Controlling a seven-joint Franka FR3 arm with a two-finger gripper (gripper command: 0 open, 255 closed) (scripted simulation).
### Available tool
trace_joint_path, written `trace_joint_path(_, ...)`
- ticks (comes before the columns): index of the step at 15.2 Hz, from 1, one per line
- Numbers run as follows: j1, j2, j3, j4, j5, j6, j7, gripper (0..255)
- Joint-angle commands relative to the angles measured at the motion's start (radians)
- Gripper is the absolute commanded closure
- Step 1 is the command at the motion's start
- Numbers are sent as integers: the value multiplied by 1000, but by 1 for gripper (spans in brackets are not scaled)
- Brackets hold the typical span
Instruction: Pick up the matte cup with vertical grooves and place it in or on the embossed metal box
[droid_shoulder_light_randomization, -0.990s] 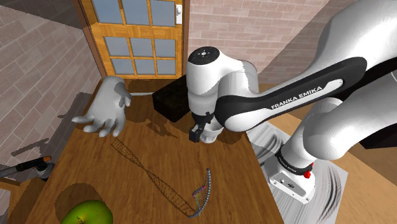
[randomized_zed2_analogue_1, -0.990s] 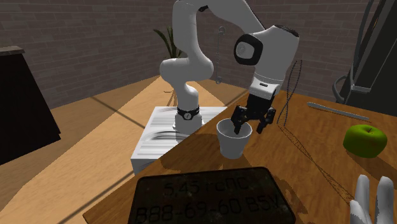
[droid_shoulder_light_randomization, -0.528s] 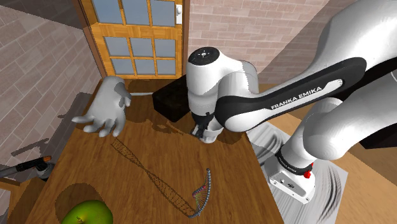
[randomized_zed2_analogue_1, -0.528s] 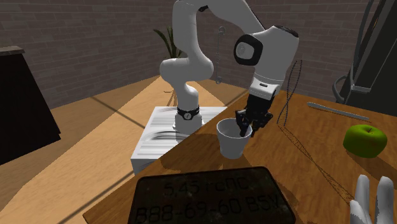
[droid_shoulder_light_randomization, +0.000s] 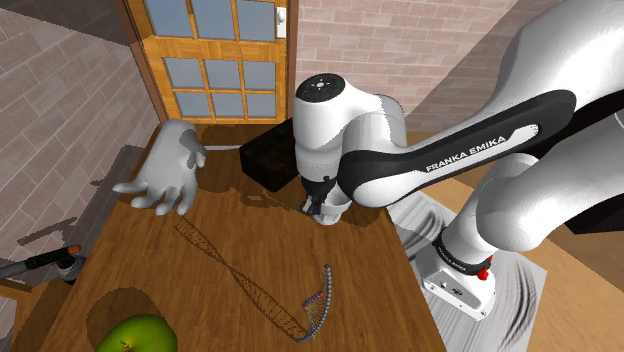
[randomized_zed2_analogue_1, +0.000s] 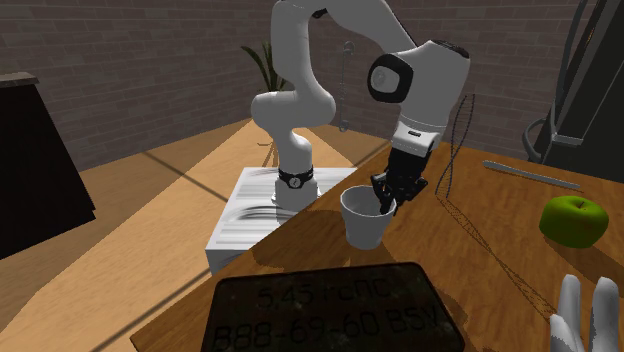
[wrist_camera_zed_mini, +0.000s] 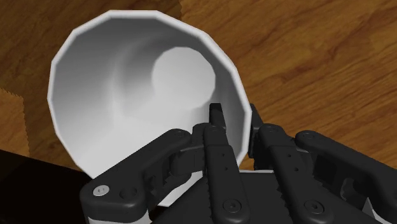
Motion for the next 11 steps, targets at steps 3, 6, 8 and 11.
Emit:
trace_joint_path(3, 7, -29, -12, 19, 11, -48, -15, 255)
trace_joint_path(6, 12, -55, -24, 42, 19, -94, -28, 255)
trace_joint_path(8, 15, -71, -32, 58, 22, -124, -36, 255)
trace_joint_path(11, 18, -92, -42, 83, 26, -169, -46, 255)
